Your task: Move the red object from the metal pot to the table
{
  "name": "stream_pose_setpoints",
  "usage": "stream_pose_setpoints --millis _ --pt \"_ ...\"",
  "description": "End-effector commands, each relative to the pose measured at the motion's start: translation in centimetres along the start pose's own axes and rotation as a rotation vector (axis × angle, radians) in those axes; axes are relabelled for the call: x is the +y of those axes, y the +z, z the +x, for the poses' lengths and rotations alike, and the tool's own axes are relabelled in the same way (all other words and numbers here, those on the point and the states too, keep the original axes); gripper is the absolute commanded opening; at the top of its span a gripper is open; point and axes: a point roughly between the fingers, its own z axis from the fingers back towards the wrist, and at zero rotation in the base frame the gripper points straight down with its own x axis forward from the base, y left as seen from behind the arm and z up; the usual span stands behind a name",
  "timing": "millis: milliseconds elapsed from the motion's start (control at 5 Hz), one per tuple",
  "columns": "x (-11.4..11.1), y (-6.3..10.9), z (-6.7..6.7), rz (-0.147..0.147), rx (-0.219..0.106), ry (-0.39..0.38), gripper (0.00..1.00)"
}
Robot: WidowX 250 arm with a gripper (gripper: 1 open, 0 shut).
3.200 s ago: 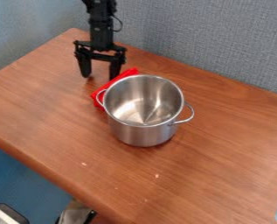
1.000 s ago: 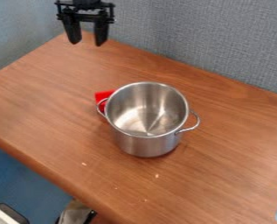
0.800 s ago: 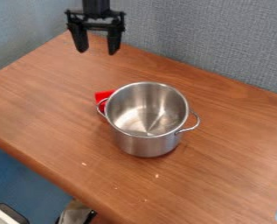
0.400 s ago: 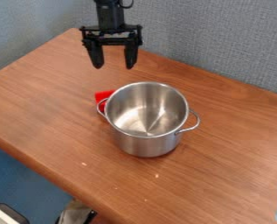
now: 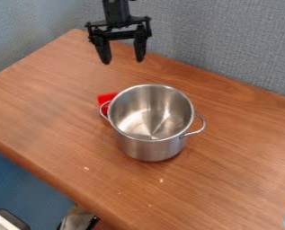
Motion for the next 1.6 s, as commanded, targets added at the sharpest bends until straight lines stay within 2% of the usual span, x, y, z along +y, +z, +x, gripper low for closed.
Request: stream_pose_setpoints --millis 0,200,600,1000,1400 --pt "0.8 2.4 0.5 0.014 -0.068 0.006 1.0" --pt "1.8 2.7 0.3 0.043 -0.069 0.015 1.0" --pt "2.7 -0.2 -0.5 0.027 -0.076 0.046 1.0" --pt "2.3 -2.1 0.2 0.059 -0.09 -0.009 1.0" --pt "3.2 -3.3 -0.8 0.065 -0.078 -0.001 1.0"
